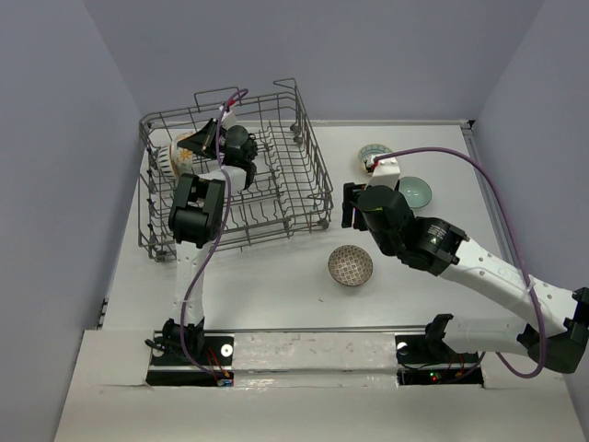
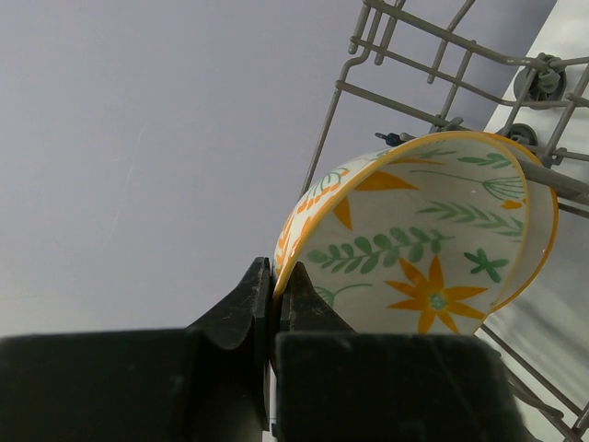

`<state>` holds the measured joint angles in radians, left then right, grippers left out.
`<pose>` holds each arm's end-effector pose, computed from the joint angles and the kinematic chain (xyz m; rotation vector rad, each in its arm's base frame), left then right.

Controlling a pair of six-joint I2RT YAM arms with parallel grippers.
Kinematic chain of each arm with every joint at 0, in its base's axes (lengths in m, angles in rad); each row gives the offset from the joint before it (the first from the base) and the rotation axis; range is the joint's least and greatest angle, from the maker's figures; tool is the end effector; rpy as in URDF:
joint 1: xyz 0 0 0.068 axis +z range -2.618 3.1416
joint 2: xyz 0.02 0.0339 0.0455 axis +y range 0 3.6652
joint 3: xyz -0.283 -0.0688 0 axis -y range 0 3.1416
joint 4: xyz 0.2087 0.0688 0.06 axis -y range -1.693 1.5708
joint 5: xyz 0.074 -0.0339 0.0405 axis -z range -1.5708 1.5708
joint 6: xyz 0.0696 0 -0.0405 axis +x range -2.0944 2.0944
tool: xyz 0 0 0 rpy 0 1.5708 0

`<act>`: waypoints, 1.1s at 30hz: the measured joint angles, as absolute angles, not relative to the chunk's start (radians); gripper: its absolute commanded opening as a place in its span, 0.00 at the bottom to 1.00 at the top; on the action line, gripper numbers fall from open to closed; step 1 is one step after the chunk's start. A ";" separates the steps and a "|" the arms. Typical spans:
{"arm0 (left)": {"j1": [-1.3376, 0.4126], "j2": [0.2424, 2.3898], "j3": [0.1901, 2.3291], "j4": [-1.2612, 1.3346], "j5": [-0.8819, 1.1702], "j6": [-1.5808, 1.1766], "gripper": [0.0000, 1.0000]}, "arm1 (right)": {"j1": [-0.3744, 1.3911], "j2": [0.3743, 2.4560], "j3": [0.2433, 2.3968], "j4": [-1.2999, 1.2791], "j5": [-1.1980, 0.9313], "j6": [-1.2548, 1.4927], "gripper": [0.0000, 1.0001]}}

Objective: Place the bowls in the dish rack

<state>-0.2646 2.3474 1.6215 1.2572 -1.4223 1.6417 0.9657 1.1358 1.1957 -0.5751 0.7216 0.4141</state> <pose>0.4880 -0.0609 0.2644 -0.0565 1.8028 1.7720 0.1603 0.1510 0.3803 -0.1157 1.9493 0.1526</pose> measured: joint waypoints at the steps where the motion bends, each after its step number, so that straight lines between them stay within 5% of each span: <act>1: -0.265 2.347 1.621 1.258 -1.422 1.642 0.00 | 0.965 1.138 1.196 -0.575 0.722 0.414 0.69; 33: -0.291 2.226 1.730 1.272 -1.457 1.675 0.00 | 0.965 1.161 1.196 -0.575 0.715 0.410 0.69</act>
